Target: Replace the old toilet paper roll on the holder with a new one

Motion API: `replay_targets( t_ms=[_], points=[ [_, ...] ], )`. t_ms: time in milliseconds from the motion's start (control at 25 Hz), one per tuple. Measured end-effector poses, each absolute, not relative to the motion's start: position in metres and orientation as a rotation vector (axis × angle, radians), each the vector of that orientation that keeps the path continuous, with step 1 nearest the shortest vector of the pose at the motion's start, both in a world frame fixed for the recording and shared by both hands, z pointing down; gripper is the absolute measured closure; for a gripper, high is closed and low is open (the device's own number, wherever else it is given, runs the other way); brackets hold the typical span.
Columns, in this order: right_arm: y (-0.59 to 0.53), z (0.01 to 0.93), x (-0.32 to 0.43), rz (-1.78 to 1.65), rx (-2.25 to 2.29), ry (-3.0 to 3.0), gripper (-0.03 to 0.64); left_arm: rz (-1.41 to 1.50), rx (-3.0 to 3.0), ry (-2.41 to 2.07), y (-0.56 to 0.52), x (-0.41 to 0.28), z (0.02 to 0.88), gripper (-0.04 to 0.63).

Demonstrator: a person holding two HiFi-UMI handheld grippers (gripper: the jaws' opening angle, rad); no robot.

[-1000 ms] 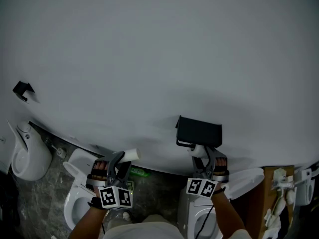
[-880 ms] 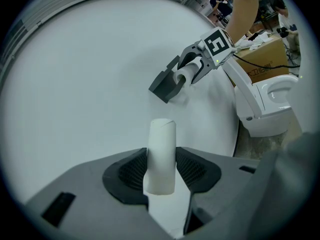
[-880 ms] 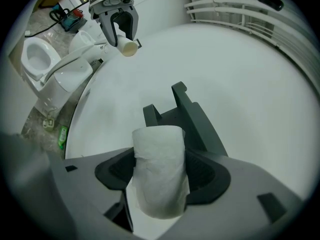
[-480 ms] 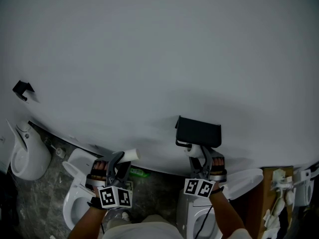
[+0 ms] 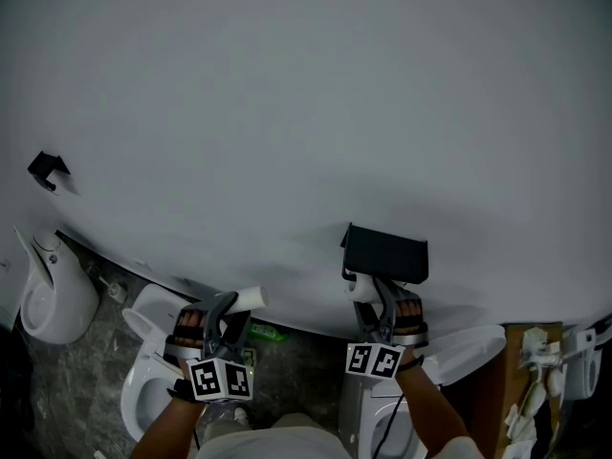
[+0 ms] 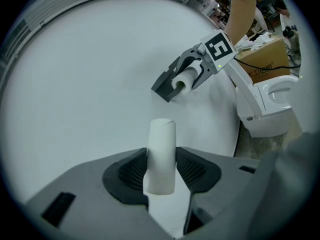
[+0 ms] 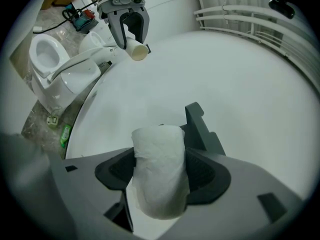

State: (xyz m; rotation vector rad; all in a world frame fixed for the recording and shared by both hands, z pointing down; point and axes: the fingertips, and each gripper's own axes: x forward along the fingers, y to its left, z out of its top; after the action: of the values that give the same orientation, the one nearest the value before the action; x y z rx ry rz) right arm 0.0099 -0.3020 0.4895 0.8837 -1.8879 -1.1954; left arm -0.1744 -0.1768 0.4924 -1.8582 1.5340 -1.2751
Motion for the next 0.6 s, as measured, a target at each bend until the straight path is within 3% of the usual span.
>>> replay_targets(
  t_ms=[600],
  points=[
    [-0.294, 0.493, -0.008, -1.169, 0.879, -1.889, 0.316, -1.262, -1.854, 1.553, -0.158, -0.187, 0.49, 0.414]
  ],
)
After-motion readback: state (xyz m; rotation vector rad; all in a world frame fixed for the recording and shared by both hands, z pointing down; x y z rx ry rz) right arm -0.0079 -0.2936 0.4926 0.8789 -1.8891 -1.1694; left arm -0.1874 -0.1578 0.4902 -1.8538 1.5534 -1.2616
